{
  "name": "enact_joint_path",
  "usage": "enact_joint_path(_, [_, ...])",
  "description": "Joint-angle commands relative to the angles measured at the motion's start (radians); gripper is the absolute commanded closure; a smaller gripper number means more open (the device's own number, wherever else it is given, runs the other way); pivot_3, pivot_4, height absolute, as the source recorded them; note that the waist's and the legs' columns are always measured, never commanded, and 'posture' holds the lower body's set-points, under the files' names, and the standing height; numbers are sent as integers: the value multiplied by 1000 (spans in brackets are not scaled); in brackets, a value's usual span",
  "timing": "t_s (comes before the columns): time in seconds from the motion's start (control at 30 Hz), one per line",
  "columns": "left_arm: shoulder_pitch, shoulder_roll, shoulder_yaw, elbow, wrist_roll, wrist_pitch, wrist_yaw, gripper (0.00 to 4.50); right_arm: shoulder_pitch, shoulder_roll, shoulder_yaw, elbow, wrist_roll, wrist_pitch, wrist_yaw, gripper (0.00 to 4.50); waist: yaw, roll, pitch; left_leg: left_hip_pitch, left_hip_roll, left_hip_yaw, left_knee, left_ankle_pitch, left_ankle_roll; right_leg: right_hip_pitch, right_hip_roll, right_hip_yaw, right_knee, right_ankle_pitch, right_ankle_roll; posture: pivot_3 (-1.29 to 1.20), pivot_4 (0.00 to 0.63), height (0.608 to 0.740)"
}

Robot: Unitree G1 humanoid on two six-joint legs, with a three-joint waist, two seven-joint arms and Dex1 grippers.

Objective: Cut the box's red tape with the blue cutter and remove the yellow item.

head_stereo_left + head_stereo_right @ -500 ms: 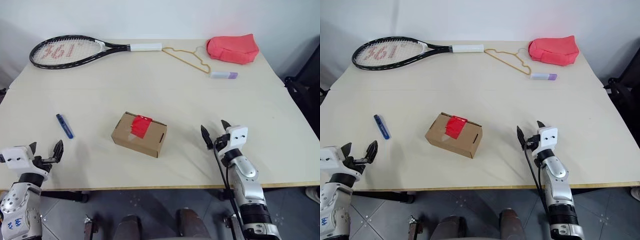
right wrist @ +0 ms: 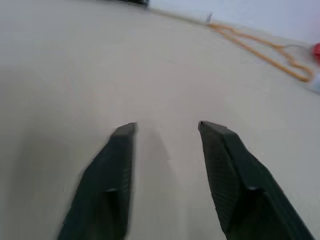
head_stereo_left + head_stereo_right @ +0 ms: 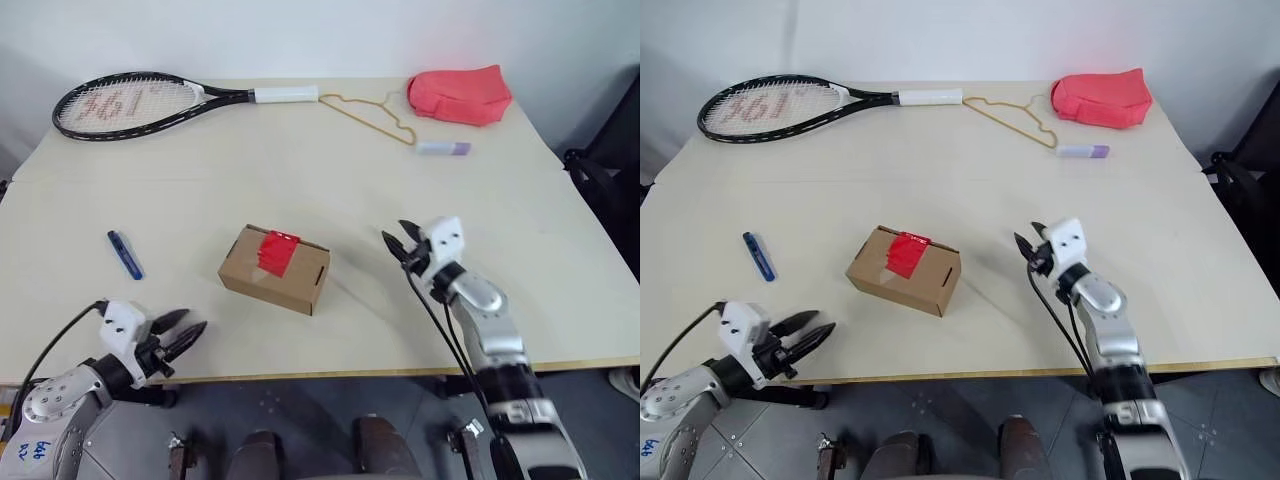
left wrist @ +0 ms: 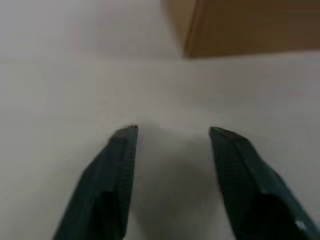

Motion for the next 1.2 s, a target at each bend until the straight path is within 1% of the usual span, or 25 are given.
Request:
enact_joint_path(0.03, [-81,-29,-117,-14,29,5,-29,3438,-153,49,51,224,-58,-95,20,3794,0,1,1,0,0,0,1,0,0,0,0,0,0,0,0,0,150,740])
enact_joint_path(0.07, [-107,-40,-137,-2,44,5,-21,3800,-192,60,57,293,-67,-124,30,4215,-2,1,1,-1,0,0,1,1,-1,0,0,0,1,0,1,0,150,740])
enact_joint_path(0.1, [-135,-55,-154,10,57,5,-7,4120,-229,71,61,358,-71,-149,44,4500,-5,1,1,0,0,-1,1,1,-2,0,0,-1,1,0,1,0,150,740])
enact_joint_path(0.13, [-161,-74,-168,19,61,7,4,4434,-263,83,62,417,-69,-164,66,4500,-6,1,1,-1,0,-1,1,1,-2,-1,0,-2,2,1,1,0,150,740])
enact_joint_path(0.2, [-203,-101,-204,33,78,12,12,4478,-320,113,52,512,-44,-172,138,4500,-11,1,1,-1,0,-1,1,0,-1,0,-2,-3,5,1,2,0,150,740])
enact_joint_path(0.27, [-245,-118,-241,51,110,12,22,4478,-360,140,54,560,-14,-159,276,4500,-16,1,1,-1,0,-1,1,0,-1,0,-3,-5,4,1,3,0,150,740])
enact_joint_path(0.37, [-301,-148,-239,81,125,3,48,4478,-366,146,69,533,10,-115,443,4500,-21,1,1,-1,0,-1,2,0,-1,0,-3,-8,4,2,3,0,150,740])
enact_joint_path(0.47, [-329,-165,-233,91,121,5,49,4478,-336,136,72,463,25,-57,509,4500,-21,1,1,-1,1,-3,2,0,-1,0,-3,-8,5,2,3,0,150,740])
enact_joint_path(0.5, [-332,-166,-235,92,122,8,49,4478,-326,132,71,444,25,-47,514,4500,-21,1,1,-1,1,-4,2,0,-1,0,-3,-9,6,2,3,0,150,740])
enact_joint_path(0.63, [-374,-177,-265,148,157,-18,42,4478,-202,93,107,273,-1,14,527,4500,-9,1,1,-2,0,-4,3,0,-1,1,-4,-10,5,2,3,0,150,740])
enact_joint_path(0.73, [-404,-188,-274,174,166,-24,41,4478,-155,78,114,215,-20,36,481,4500,-8,1,1,-1,-1,-4,4,0,-1,1,-5,-11,4,2,3,0,150,740])
enact_joint_path(0.9, [-409,-209,-286,180,170,-23,29,4478,-138,59,104,194,-38,28,422,4500,-4,1,1,0,-1,-4,5,0,-1,3,-5,-12,3,2,3,0,150,740])
enact_joint_path(1.1, [-393,-213,-292,160,167,-25,8,4478,-160,43,84,214,-35,3,400,4500,-1,1,1,0,-1,-4,5,0,-1,4,-5,-12,2,2,3,0,150,740])
enact_joint_path(1.13, [-382,-207,-277,151,166,-20,17,4478,-159,33,73,207,-25,3,402,4500,0,1,1,0,-1,-4,5,0,-1,4,-5,-12,2,2,3,0,150,740])
enact_joint_path(1.17, [-362,-197,-234,143,163,-24,40,4496,-151,12,50,177,7,43,420,4331,-1,1,1,0,-1,-4,5,0,-1,4,-5,-12,1,2,3,0,150,740])
enact_joint_path(1.2, [-331,-186,-169,130,143,-22,61,4308,-134,-19,27,141,29,44,439,4115,-1,1,1,0,-1,-4,5,0,-1,4,-5,-12,1,2,3,0,150,740])
